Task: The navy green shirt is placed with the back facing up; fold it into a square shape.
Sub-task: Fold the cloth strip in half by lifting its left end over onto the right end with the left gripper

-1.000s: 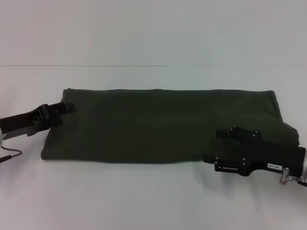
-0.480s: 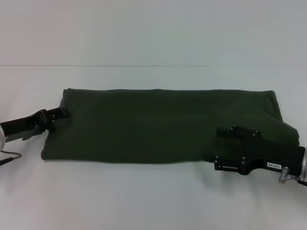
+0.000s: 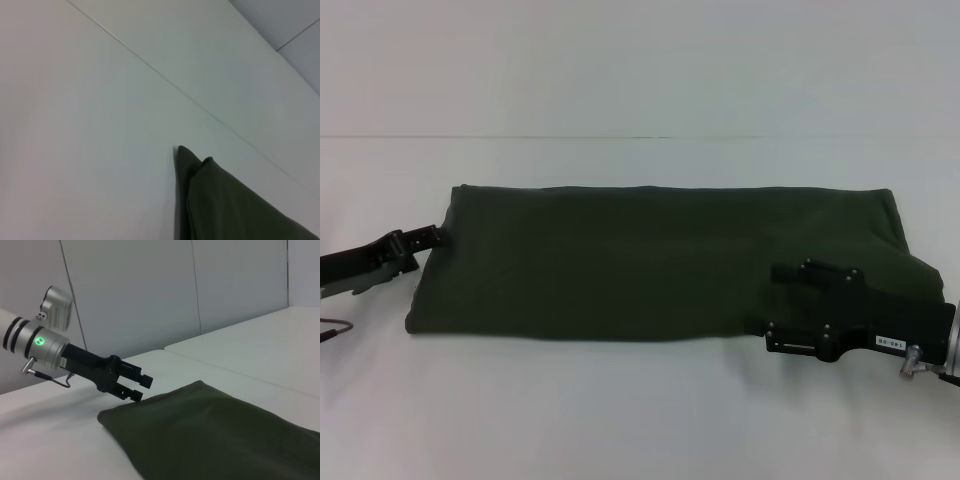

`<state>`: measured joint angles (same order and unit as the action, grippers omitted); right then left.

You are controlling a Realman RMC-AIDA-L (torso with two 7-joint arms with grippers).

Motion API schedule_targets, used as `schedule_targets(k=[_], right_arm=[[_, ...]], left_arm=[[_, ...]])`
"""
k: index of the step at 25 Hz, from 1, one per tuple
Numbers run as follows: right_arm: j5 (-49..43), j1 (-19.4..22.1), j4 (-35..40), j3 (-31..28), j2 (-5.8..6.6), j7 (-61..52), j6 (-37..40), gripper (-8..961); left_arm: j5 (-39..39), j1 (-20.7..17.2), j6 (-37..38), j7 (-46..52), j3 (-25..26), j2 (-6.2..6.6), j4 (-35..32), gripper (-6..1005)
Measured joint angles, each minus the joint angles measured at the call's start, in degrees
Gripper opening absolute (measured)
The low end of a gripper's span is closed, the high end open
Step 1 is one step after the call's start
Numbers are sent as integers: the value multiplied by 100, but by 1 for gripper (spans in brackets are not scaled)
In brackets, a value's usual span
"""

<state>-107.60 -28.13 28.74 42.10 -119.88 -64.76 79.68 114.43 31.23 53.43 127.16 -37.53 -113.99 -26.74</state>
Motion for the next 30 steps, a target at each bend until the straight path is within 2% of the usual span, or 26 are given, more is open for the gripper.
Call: schedule_targets(k=[5,30], right_arm=[[7,1,-10,0,0,19,0,899],[25,-41,-71,0,0,41,-69,900]], left_arm=[[0,-42,2,-108,14,36,-26,742],[3,-42,-327,-427,8,-96,18,748]])
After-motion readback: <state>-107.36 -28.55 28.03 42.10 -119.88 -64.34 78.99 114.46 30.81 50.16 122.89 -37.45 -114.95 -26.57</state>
